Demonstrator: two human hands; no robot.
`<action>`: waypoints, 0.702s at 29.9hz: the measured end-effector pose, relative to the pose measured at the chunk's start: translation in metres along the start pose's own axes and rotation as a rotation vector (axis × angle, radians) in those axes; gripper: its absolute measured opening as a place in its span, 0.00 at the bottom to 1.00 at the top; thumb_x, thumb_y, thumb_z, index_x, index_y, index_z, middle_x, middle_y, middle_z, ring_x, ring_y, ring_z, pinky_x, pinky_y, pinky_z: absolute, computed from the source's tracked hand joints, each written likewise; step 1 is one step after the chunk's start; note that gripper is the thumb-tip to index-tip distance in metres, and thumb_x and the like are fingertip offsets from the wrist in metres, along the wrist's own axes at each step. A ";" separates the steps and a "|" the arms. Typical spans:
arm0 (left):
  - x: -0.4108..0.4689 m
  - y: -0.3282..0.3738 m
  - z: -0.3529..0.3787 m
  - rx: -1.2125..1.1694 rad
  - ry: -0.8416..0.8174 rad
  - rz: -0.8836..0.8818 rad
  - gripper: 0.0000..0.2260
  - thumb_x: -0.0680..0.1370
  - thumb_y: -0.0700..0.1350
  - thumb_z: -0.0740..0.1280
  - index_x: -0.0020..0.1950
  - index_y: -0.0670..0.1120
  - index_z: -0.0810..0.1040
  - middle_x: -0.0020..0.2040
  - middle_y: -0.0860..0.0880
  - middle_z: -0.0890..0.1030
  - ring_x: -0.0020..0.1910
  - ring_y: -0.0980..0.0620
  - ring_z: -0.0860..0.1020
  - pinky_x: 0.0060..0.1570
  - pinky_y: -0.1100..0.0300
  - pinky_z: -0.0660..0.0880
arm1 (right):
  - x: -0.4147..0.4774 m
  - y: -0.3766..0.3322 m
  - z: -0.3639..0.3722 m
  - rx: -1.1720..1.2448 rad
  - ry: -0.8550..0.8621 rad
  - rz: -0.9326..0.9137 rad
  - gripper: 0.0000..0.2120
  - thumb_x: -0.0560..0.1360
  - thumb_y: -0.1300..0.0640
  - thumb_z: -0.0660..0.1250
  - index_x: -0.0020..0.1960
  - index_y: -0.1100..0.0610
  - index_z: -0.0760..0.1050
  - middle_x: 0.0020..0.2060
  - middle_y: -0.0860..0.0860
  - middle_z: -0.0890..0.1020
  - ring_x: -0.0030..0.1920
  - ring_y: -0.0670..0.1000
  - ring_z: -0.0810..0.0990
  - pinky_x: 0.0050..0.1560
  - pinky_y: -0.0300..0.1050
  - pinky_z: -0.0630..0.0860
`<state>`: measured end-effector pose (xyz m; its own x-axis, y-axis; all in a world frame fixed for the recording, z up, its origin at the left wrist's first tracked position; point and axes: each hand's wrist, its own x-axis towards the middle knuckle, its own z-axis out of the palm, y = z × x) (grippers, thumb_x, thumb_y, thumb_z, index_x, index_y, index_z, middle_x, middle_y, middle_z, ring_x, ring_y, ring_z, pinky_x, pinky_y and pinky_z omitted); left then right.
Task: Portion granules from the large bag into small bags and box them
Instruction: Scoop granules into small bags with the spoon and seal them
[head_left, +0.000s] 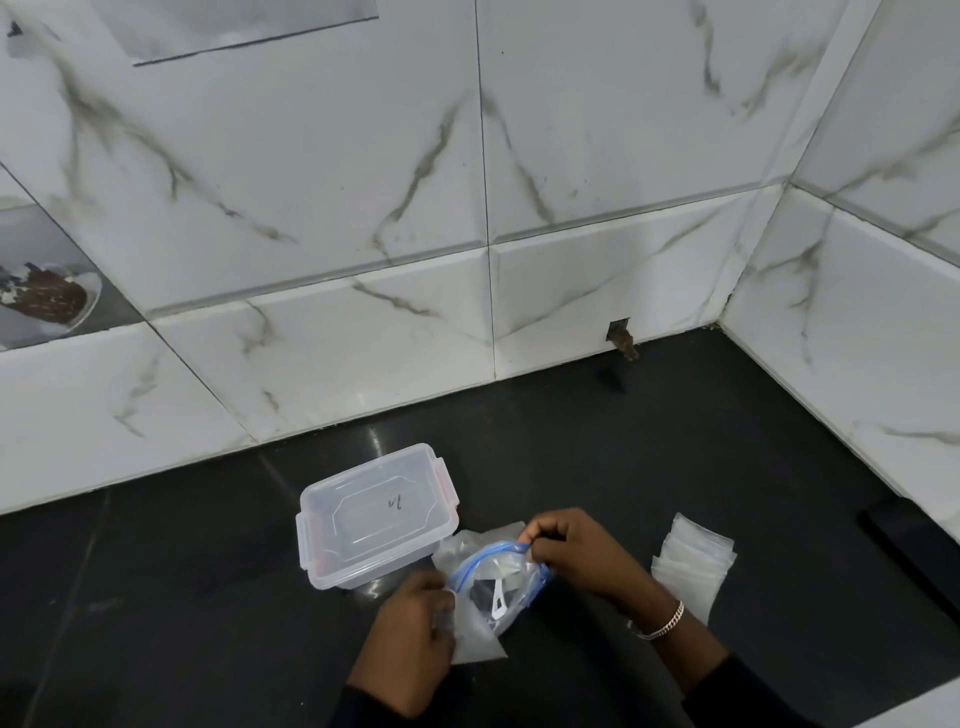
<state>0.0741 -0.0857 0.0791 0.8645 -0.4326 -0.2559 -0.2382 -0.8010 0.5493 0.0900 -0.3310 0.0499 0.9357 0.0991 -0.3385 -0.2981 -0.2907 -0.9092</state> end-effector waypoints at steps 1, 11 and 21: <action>0.004 0.001 -0.001 0.005 0.034 0.037 0.11 0.73 0.39 0.64 0.48 0.49 0.84 0.69 0.59 0.67 0.68 0.61 0.69 0.64 0.75 0.61 | 0.001 -0.001 0.000 0.039 -0.016 -0.005 0.08 0.68 0.62 0.67 0.43 0.60 0.84 0.33 0.50 0.84 0.33 0.43 0.78 0.38 0.38 0.74; 0.028 0.010 -0.010 0.035 -0.097 -0.002 0.10 0.76 0.40 0.63 0.52 0.46 0.82 0.57 0.53 0.80 0.56 0.56 0.78 0.47 0.78 0.66 | 0.005 -0.005 -0.004 0.224 0.064 -0.013 0.10 0.73 0.67 0.65 0.46 0.56 0.82 0.41 0.54 0.83 0.41 0.50 0.79 0.42 0.41 0.76; 0.038 0.014 -0.029 -0.086 -0.083 0.035 0.12 0.75 0.39 0.67 0.54 0.50 0.83 0.54 0.59 0.79 0.51 0.61 0.75 0.47 0.79 0.67 | -0.041 -0.026 0.041 -0.905 0.374 -0.017 0.14 0.75 0.38 0.62 0.54 0.41 0.81 0.80 0.51 0.54 0.78 0.60 0.45 0.69 0.66 0.61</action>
<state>0.1164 -0.1015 0.1005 0.8160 -0.4951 -0.2983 -0.2254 -0.7478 0.6245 0.0520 -0.2886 0.0772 0.9845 -0.1526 -0.0861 -0.1727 -0.9278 -0.3306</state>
